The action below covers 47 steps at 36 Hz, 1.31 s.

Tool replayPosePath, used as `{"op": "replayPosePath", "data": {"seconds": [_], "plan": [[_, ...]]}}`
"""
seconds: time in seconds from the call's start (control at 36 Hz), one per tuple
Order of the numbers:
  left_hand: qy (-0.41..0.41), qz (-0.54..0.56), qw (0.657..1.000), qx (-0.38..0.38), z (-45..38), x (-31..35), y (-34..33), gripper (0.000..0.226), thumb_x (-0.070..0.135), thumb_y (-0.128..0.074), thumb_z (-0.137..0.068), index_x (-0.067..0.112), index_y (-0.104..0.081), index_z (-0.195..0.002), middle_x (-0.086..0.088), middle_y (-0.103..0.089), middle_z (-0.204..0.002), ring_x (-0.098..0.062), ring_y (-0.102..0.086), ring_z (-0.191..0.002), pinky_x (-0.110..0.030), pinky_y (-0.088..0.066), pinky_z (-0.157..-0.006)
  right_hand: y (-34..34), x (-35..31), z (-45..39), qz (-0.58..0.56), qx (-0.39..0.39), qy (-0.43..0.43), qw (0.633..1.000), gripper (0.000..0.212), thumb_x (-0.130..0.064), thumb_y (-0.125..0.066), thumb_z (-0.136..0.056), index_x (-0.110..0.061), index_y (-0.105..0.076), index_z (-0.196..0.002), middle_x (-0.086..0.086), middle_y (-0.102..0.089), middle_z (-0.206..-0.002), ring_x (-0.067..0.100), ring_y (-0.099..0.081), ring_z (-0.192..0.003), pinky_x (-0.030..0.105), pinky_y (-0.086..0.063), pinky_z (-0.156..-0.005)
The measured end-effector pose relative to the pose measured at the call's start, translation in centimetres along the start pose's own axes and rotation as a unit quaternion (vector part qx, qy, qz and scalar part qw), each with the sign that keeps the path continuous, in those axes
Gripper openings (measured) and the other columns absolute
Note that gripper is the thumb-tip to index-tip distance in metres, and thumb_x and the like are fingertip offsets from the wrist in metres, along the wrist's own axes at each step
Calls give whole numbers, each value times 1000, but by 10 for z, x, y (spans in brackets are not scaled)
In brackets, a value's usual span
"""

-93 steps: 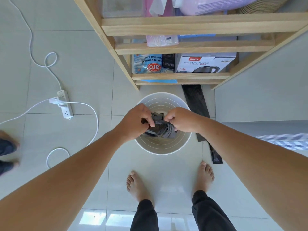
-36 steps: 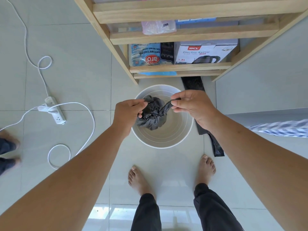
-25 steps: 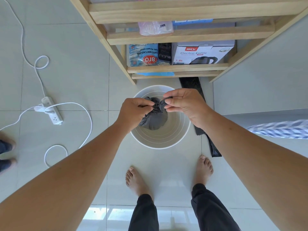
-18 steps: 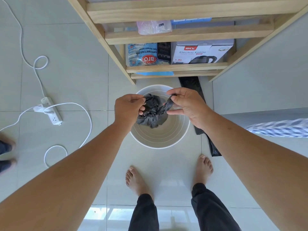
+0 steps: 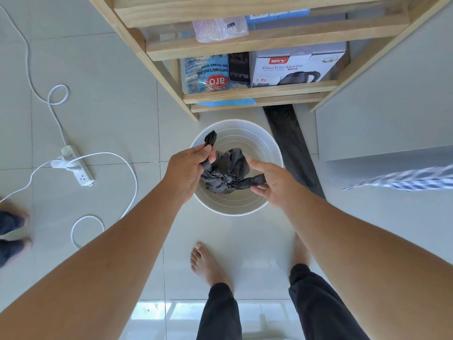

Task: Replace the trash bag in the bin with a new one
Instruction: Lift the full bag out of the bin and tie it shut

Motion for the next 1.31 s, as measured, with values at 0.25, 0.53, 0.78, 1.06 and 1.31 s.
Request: {"op": "replayPosePath", "data": {"seconds": [0.25, 0.53, 0.78, 1.06, 1.31], "plan": [[4, 60, 998, 14, 3, -8, 9, 19, 22, -52, -101, 14, -64, -89, -4, -75, -95, -22, -67, -105, -38, -50, -97, -1, 51, -5, -337, 84, -70, 935, 11, -10, -65, -91, -18, -58, -93, 3, -49, -109, 13, -53, -88, 10, -51, -73], [-105, -93, 983, 122, 11, 6, 9, 28, 30, -49, -101, 22, -68, -83, -9, -76, -79, -8, -66, -85, -22, -42, -76, -9, 59, 1, -202, 109, -24, 973, 5, -22, -63, -92, -18, -66, -90, 2, -64, -89, 12, -59, -76, 25, -48, -60], [-143, -126, 974, 125, 9, 14, 25, 31, 31, -51, -101, 13, -72, -89, 8, -44, -39, -11, -52, -43, -26, -50, -57, 5, 0, 1, -126, -3, 127, 984, 16, -15, -48, -102, -7, -59, -94, 18, -69, -87, 20, -71, -68, 30, -60, -63], [-116, -204, 970, 59, 10, 5, 16, 16, 12, -70, -88, 17, -78, -101, 3, -77, -94, -13, -73, -93, -25, -56, -85, -11, -44, 23, 186, -87, 297, 933, 8, -16, -67, -91, -16, -73, -96, 5, -71, -84, 18, -69, -69, 30, -61, -66], [-71, -312, 946, -50, 17, 0, -7, 19, 26, -60, -85, 22, -78, -83, 2, -53, -59, -21, -47, -60, -30, -38, -65, -24, -57, 35, 178, -177, 276, 928, 20, 8, -65, -86, 10, -68, -106, 24, -68, -91, 22, -73, -73, 28, -62, -71]]}}
Point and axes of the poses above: each hand's wrist, its own z-axis away from the middle knuckle, its own y-axis out of the back of the hand, x = y × z, the point moved 7 cm from there along -z, towards the middle knuckle
